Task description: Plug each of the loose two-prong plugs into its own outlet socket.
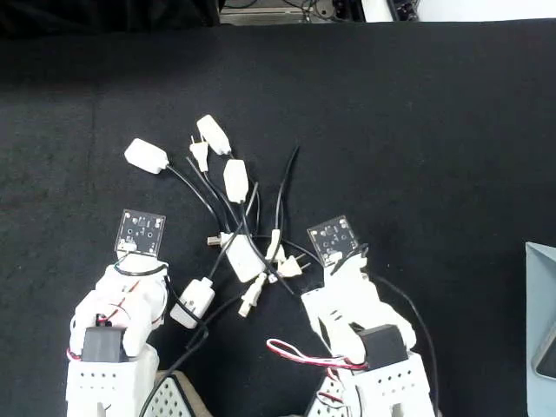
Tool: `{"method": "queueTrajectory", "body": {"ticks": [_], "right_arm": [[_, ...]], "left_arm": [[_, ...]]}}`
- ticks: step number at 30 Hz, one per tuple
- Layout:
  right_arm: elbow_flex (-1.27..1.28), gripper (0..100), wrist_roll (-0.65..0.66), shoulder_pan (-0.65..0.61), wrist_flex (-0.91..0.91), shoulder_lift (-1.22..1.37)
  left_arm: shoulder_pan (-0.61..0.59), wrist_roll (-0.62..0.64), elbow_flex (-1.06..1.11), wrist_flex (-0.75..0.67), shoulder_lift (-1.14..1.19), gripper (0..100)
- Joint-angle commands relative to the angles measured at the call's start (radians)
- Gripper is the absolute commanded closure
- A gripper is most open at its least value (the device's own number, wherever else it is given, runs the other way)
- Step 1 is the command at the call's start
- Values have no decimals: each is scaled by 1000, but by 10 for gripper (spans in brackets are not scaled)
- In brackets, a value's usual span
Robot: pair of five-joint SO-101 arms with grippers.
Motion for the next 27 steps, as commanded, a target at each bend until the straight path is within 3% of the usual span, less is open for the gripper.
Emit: {"method": "queueTrajectory", "body": {"ticks": [1,22,27], "right_arm": [[-4,985,2,9,5,-74],[-4,985,-5,6,5,-74],[-4,985,-6,3,5,-74]], "left_arm": [[-8,9,19,3,-2,970],[-4,9,19,8,2,970],[-13,3,-13,107,-6,970]]}}
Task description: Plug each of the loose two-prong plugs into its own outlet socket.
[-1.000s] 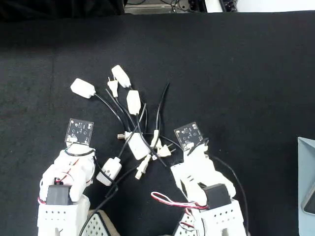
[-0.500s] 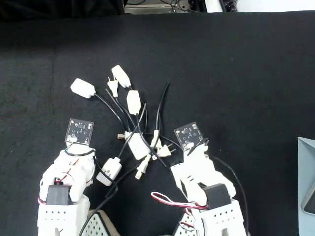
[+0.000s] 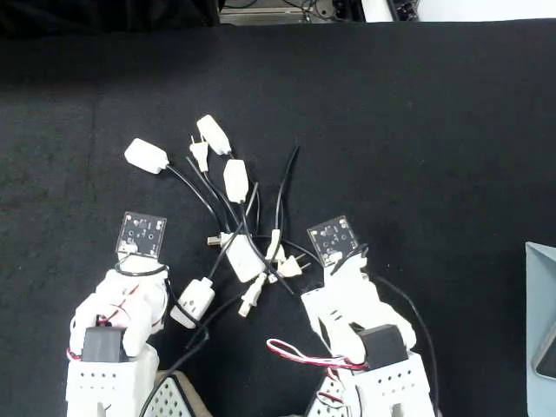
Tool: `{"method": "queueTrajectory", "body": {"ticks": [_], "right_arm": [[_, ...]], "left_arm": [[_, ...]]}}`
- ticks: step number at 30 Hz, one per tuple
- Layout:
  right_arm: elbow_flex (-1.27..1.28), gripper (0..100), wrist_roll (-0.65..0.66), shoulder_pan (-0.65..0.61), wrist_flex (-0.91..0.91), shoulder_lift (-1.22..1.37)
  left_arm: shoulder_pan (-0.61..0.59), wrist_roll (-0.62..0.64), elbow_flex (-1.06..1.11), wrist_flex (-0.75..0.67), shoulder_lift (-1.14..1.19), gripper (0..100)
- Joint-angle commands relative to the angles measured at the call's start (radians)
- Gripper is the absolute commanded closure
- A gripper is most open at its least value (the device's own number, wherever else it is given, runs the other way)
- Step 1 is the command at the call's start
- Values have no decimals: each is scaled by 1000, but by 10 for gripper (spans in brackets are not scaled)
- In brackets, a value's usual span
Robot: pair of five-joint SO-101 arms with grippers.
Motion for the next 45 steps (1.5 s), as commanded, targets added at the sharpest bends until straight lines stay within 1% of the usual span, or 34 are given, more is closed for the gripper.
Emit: {"method": "queueTrajectory", "body": {"ticks": [1,5,11,12,14,16,19,21,23,26,28,31,34,36,38,40,43,45], "right_arm": [[-4,985,-6,3,5,-74],[-4,985,2,5,5,-74],[-41,984,3,17,9,-74],[-53,984,3,34,6,-74],[-85,984,5,109,2,-74],[-127,984,11,155,-46,-74],[-168,984,118,178,-109,-70],[-199,983,193,161,-117,-67],[-239,983,233,129,-112,-65],[-298,983,247,72,-112,-61],[-335,983,247,26,-118,-24],[-400,983,241,-23,-137,114],[-484,982,222,-32,-189,331],[-562,973,178,-32,-218,492],[-656,939,123,-34,-221,651],[-743,917,40,-35,-218,799],[-846,912,-69,-64,-218,986],[-894,910,-92,-91,-227,1098]], "left_arm": [[-13,3,-38,72,-5,970],[-19,3,-114,57,-5,970],[-170,9,-128,-51,-5,970],[-191,9,-128,-57,-5,970],[-229,9,-122,-58,-5,970],[-259,9,-122,-55,-5,970],[-303,5,-105,-54,-5,970],[-302,3,-91,-54,-5,970],[-289,3,-84,-54,-5,970],[-285,-8,-64,-55,-5,970],[-280,-60,-56,-55,-5,970],[-280,-135,-39,-55,-5,970],[-282,-155,-36,-54,-5,970],[-286,-157,-36,-54,-5,970],[-288,-157,-36,-51,-5,970],[-283,-158,-42,-25,-5,970],[-283,-158,-45,-12,-5,970],[-288,-158,-45,-14,-5,970]]}}
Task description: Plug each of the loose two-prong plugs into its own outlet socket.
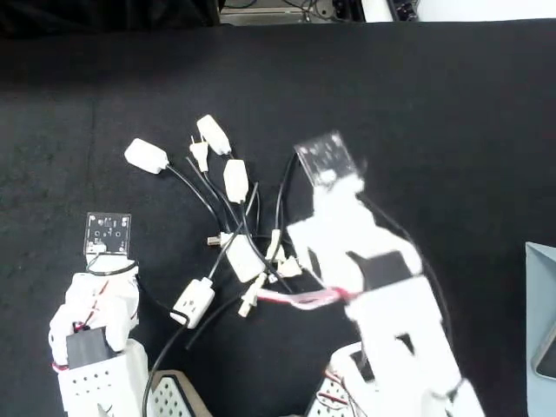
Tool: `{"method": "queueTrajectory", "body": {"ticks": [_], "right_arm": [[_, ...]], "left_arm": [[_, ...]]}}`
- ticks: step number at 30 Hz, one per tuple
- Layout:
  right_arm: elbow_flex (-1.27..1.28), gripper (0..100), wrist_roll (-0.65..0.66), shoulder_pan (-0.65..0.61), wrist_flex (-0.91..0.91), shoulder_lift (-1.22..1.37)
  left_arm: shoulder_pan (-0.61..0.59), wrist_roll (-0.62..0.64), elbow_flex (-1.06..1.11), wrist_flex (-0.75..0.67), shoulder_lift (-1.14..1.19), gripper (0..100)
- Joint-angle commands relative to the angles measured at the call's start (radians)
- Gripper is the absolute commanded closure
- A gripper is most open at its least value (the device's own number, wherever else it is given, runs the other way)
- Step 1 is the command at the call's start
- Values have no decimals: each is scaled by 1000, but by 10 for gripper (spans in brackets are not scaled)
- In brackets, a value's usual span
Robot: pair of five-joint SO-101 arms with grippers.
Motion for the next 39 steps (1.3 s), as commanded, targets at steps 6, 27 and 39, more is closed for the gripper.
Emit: {"method": "queueTrajectory", "body": {"ticks": [6,27,39], "right_arm": [[-151,910,-57,-94,-118,381],[-532,910,-339,-169,86,958],[-631,909,-354,-137,255,1133]], "left_arm": [[-1,-12,-16,3,-5,970],[-1,-14,-10,3,-5,970],[-1,-14,-10,5,-5,970]]}}
